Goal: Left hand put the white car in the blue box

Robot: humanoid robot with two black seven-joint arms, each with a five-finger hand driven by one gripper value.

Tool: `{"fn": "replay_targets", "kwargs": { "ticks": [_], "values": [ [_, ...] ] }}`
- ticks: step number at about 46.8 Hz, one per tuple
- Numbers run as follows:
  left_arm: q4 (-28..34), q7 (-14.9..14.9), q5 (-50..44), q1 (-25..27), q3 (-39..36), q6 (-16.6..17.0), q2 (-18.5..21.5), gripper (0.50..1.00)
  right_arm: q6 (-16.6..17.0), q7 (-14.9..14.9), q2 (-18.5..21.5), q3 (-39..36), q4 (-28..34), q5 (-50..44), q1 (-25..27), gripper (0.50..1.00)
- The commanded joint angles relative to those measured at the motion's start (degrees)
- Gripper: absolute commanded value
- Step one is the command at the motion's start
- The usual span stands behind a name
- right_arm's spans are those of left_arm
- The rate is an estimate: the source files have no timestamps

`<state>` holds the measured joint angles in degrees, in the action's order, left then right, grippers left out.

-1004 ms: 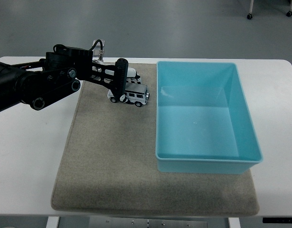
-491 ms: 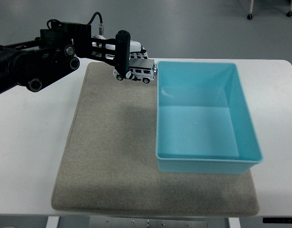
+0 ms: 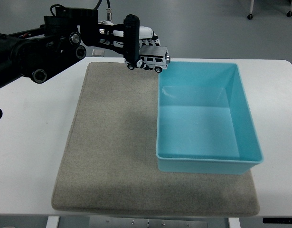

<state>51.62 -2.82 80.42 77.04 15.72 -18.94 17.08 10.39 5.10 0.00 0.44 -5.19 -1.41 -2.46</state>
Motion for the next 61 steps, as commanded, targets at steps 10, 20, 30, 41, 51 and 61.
{"fn": "replay_targets", "kwargs": {
  "ticks": [10,20,30,41,51,61],
  "values": [
    [1.37,-0.08,0.0,0.04,1.94,-0.04,-3.1,0.5,-0.02,0.0,0.0,0.0,0.0,0.0,0.0,0.936],
    [1.9,0.01,0.7,-0.05,1.94,0.04,-6.17,0.5,0.07,0.0,0.0,0.0,0.0,0.0,0.0,0.936],
    [1.81,0.01,0.79,-0.31,1.77,0.04,-8.55,0.5,-0.02,0.0,0.0,0.0,0.0,0.0,0.0,0.936],
    [0.76,0.01,0.79,-1.1,1.33,0.04,-10.04,0.5,-0.02,0.0,0.0,0.0,0.0,0.0,0.0,0.936],
    [0.14,0.01,0.96,-3.47,1.15,0.74,-10.84,0.5,-0.02,0.0,0.0,0.0,0.0,0.0,0.0,0.936],
    [-0.82,0.01,1.05,-4.79,0.98,1.89,-11.89,0.5,-0.02,0.0,0.0,0.0,0.0,0.0,0.0,0.936]
  ]
}}
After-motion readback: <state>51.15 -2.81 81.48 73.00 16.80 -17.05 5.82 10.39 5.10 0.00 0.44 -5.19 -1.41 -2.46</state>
